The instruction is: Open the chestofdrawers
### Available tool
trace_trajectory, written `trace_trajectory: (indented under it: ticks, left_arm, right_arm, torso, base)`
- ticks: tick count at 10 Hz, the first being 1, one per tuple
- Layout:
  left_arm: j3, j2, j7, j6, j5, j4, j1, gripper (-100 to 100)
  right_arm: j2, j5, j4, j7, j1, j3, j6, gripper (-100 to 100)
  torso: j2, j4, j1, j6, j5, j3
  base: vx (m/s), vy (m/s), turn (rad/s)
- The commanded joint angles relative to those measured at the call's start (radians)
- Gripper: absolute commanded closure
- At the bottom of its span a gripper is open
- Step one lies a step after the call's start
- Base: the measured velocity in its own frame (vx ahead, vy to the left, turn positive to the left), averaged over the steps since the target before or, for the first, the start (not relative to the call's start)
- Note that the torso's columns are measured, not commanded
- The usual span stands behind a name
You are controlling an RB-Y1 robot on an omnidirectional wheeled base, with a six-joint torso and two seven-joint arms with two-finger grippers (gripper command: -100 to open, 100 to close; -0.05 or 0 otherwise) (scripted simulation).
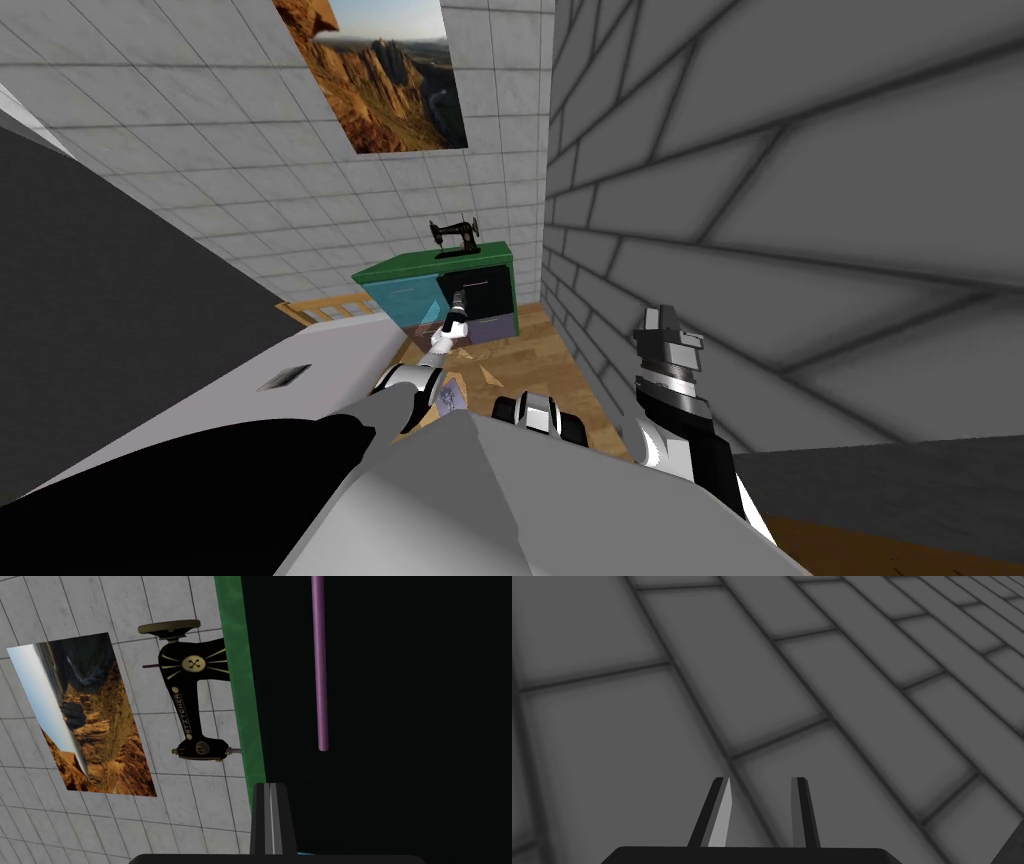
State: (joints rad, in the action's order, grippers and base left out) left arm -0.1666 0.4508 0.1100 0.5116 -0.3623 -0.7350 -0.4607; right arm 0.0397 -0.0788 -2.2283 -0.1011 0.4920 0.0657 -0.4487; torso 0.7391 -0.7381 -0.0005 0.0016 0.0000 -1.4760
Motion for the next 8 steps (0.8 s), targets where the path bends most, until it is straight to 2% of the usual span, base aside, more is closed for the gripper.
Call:
trace_trajectory:
  ticks: [1,2,3,4,8]
  left_arm:
    - [-0.019,0.01,0.012,0.015,-0.021,0.069,-0.053,100]
    - [-0.019,0.01,0.012,0.015,-0.021,0.102,-0.053,100]
    - [-0.018,0.009,0.012,0.017,-0.02,0.089,-0.056,100]
    - [-0.021,0.005,0.012,0.022,-0.02,0.098,-0.049,-100]
    - [-0.028,-0.004,0.012,0.032,-0.021,0.111,-0.032,-100]
  right_arm:
    - [0.0,0.0,0.0,0.0,0.0,0.0,0.0,0]
    - [0.0,0.0,0.0,0.0,0.0,0.0,0.0,0]
    - [0.0,0.0,0.0,0.0,0.001,0.0,0.0,0]
    - [0.0,0.0,0.0,0.0,0.001,0.0,0.0,0]
    - [0.0,0.0,0.0,0.0,0.001,-0.001,0.0,0]
  torso:
    - [0.002,-0.001,-0.001,-0.002,0.0,0.002]
    - [-0.002,0.0,0.001,-0.003,0.0,0.0]
    - [-0.006,0.002,0.003,-0.002,0.001,-0.003]
    - [-0.006,0.001,0.003,-0.002,0.001,-0.003]
    - [-0.001,0.0,0.001,-0.002,0.0,0.0]
  base:
    - [-0.085,-0.049,0.048]
    - [-0.02,-0.022,0.03]
    - [-0.006,-0.007,0.002]
    - [0.094,0.057,-0.009]
    - [0.161,0.072,-0.008]
